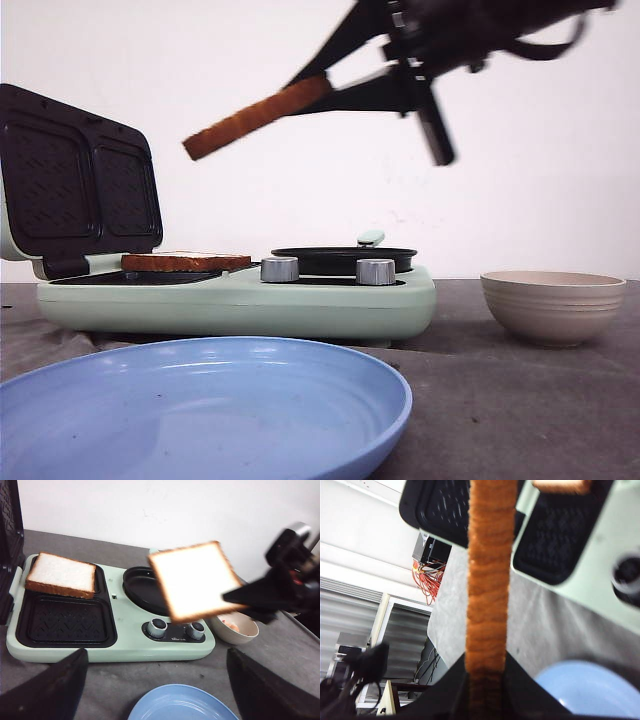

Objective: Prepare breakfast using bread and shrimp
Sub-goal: 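Lift the bread with the right gripper and carry it over the sandwich maker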

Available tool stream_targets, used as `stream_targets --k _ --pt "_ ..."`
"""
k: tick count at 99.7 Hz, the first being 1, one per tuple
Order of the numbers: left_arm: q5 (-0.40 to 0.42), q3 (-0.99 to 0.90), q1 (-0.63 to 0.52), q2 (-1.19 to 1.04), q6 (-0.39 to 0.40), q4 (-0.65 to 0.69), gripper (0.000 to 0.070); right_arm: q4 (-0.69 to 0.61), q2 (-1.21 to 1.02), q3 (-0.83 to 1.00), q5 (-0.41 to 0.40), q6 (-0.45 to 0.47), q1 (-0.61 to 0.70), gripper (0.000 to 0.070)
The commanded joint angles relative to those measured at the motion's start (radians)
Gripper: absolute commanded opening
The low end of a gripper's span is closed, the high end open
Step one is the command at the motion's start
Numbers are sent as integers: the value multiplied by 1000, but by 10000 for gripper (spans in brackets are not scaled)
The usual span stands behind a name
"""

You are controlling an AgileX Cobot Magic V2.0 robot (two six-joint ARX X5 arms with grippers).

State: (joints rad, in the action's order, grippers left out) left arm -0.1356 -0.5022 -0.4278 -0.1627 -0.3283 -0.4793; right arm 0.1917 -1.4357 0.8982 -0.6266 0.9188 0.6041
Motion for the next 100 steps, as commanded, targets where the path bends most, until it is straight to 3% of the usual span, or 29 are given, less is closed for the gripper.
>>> stream_targets --k 1,63,100 --pt "1 -16 -3 2 -6 9 474 7 -69 57 -1 -21 19 0" --pt "6 -22 -3 2 -5 18 474 3 -553 525 83 20 130 0" --pt "5 -22 -3 2 -5 18 474 -52 -605 589 178 16 161 0"
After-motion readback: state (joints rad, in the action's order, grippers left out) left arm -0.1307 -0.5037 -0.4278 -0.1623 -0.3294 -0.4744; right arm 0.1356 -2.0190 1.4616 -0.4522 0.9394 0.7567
